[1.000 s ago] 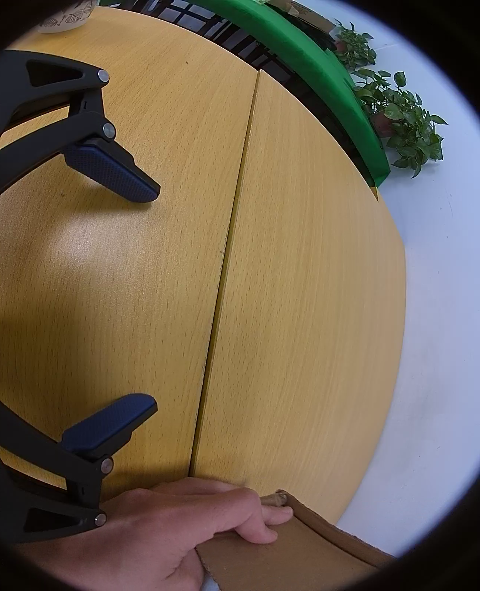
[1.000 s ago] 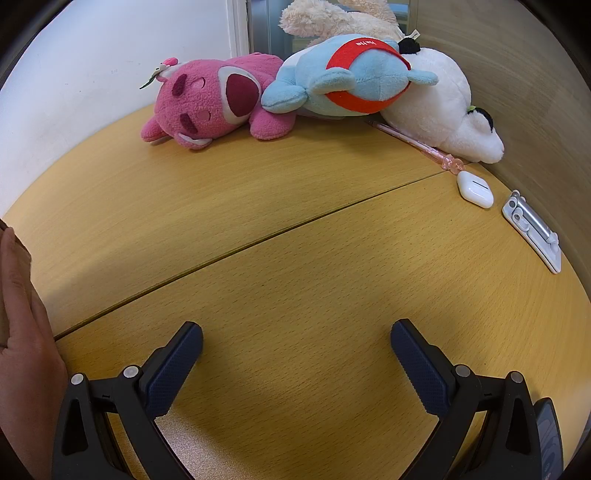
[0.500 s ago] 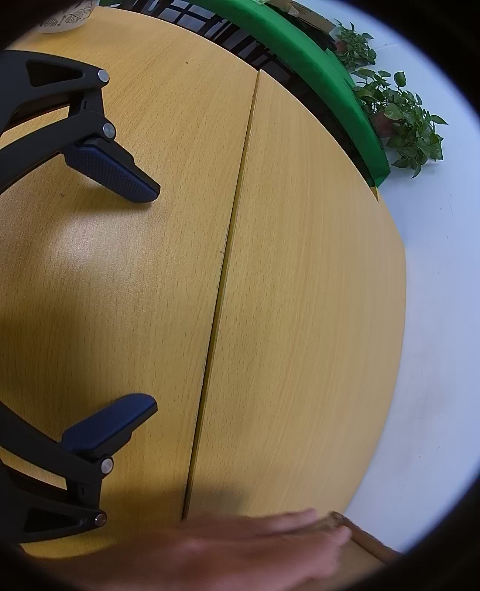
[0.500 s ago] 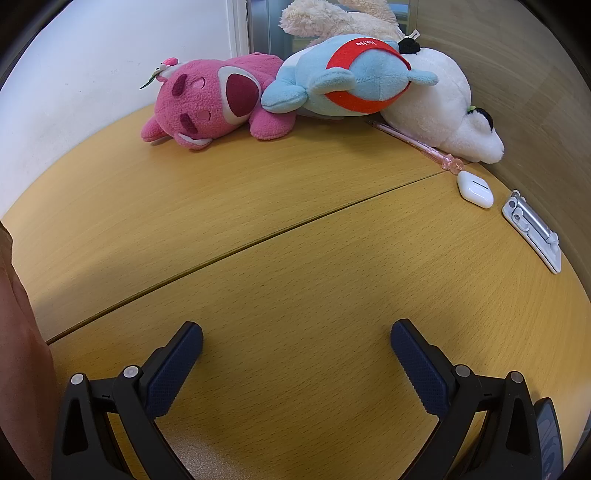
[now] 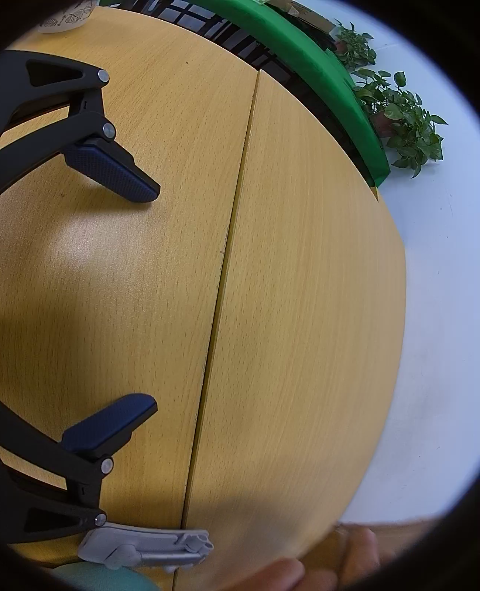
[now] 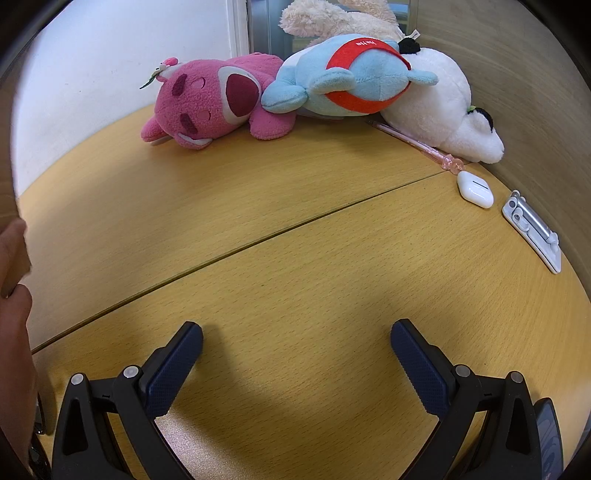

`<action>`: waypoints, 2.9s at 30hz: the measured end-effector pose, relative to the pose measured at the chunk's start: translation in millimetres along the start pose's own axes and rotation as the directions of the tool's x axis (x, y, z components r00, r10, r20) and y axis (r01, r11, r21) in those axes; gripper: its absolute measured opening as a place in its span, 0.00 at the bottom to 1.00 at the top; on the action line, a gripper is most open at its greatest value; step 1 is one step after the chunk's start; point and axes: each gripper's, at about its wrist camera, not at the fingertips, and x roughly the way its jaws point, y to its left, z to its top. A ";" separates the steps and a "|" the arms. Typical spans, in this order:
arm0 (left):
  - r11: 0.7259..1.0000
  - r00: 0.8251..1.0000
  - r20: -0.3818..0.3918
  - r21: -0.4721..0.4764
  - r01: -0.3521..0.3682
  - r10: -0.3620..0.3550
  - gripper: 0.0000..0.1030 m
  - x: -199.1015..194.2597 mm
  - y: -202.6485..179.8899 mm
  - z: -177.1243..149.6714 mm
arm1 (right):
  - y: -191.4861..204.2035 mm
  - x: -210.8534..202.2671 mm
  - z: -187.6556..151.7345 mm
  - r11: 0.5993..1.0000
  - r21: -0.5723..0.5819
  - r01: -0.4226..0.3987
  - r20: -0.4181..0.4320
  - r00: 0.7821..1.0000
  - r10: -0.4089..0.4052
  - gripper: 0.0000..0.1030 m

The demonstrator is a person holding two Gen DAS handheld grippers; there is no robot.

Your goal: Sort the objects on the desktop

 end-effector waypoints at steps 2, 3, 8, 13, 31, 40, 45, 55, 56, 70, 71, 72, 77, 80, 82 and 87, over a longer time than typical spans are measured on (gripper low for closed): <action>1.000 1.000 0.001 -0.001 0.000 0.000 1.00 0.2 -0.1 -0.1 | -0.1 -0.3 0.4 1.000 0.000 0.000 0.000 1.000 0.000 1.00; 1.000 1.000 0.001 -0.001 0.000 0.000 1.00 0.5 0.0 -0.1 | -0.2 -0.3 0.6 1.000 0.000 0.000 0.000 1.000 0.000 1.00; 1.000 1.000 0.001 -0.002 -0.001 0.001 1.00 0.3 0.1 0.2 | -0.2 -0.5 0.8 1.000 0.000 0.000 0.001 1.000 0.000 1.00; 1.000 1.000 0.001 -0.002 -0.001 0.001 1.00 0.5 -0.2 -0.2 | -0.1 0.9 0.7 1.000 0.000 0.000 0.001 1.000 0.000 1.00; 1.000 1.000 0.001 -0.003 -0.002 0.002 1.00 0.6 0.9 0.1 | -1.7 0.5 -0.6 1.000 -0.001 -0.001 0.002 1.000 0.001 1.00; 1.000 1.000 0.001 -0.005 -0.002 0.002 1.00 0.7 0.7 0.0 | -1.7 0.5 -0.7 1.000 -0.001 -0.001 0.002 1.000 0.001 1.00; 1.000 1.000 0.000 -0.005 -0.003 0.003 1.00 0.8 1.2 0.7 | -1.5 0.2 -0.6 1.000 -0.001 -0.001 0.002 1.000 0.001 1.00; 1.000 1.000 0.000 -0.007 -0.004 0.004 1.00 1.2 1.2 0.8 | -1.7 0.6 -0.7 1.000 -0.001 -0.001 0.002 1.000 0.001 1.00; 1.000 1.000 0.000 -0.007 -0.004 0.004 1.00 1.0 1.0 0.6 | -1.6 0.4 -0.6 1.000 -0.001 -0.001 0.002 1.000 0.001 1.00; 1.000 1.000 0.000 -0.009 -0.005 0.005 1.00 1.2 1.2 0.7 | -1.4 0.0 -0.5 1.000 -0.001 -0.001 0.002 1.000 0.001 1.00; 1.000 1.000 0.000 -0.009 -0.005 0.005 1.00 1.2 1.1 0.6 | -1.5 0.5 -0.6 1.000 -0.001 -0.001 0.002 1.000 0.001 1.00; 1.000 1.000 0.001 -0.009 -0.005 0.005 1.00 1.2 0.9 0.5 | -1.9 0.5 -0.8 1.000 -0.001 -0.001 0.002 1.000 0.001 1.00; 1.000 1.000 0.000 -0.013 -0.007 0.007 1.00 1.1 1.3 1.3 | -0.7 0.0 -1.4 1.000 0.007 0.006 0.002 1.000 -0.006 1.00; 1.000 1.000 0.000 -0.014 -0.008 0.008 1.00 0.9 0.7 1.1 | 0.9 -2.1 -3.1 1.000 -0.008 -0.007 -0.024 1.000 0.007 1.00; 1.000 1.000 0.000 -0.024 -0.018 0.018 1.00 1.5 -0.1 2.4 | 5.4 -6.1 -6.4 0.999 -0.040 -0.029 -0.068 0.997 0.026 1.00; 0.999 1.000 -0.023 -0.028 -0.021 0.020 1.00 -5.7 0.2 -3.4 | 34.9 -64.1 -40.3 0.985 -0.174 -0.010 0.028 0.999 0.015 1.00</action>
